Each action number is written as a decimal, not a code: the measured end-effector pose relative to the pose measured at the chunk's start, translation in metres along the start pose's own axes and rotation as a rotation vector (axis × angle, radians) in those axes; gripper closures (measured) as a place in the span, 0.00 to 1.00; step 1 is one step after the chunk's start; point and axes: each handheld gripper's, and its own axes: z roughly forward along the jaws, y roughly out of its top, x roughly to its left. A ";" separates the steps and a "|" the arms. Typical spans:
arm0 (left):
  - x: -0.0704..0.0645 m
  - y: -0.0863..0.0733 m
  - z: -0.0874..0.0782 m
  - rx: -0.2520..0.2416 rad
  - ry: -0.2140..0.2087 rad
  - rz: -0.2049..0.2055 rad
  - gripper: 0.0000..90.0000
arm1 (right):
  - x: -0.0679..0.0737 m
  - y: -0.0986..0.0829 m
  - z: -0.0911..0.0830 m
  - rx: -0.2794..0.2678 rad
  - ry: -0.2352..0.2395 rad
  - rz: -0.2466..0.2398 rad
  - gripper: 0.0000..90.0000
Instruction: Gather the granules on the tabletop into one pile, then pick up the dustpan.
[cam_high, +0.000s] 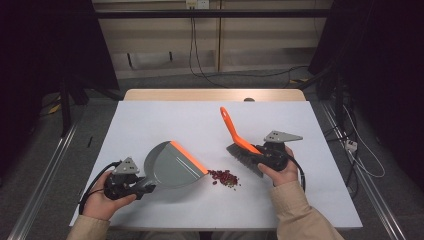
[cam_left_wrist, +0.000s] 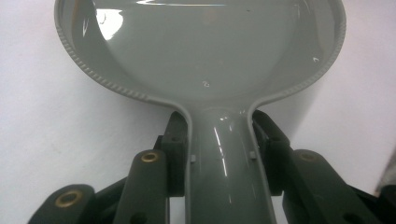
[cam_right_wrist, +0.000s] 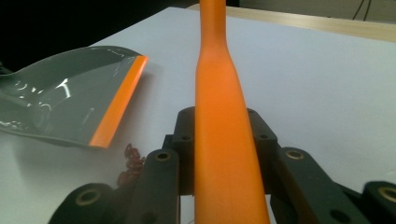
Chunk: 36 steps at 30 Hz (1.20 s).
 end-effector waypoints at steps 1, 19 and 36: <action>-0.001 0.000 -0.001 -0.004 0.002 0.002 0.71 | 0.000 0.000 0.000 -0.004 0.000 0.004 0.79; -0.012 -0.005 0.001 0.036 -0.067 0.035 0.71 | 0.003 -0.003 0.004 -0.005 -0.032 0.009 0.79; -0.015 -0.007 0.007 0.061 -0.104 0.067 0.70 | 0.004 -0.007 0.007 -0.001 -0.047 0.007 0.79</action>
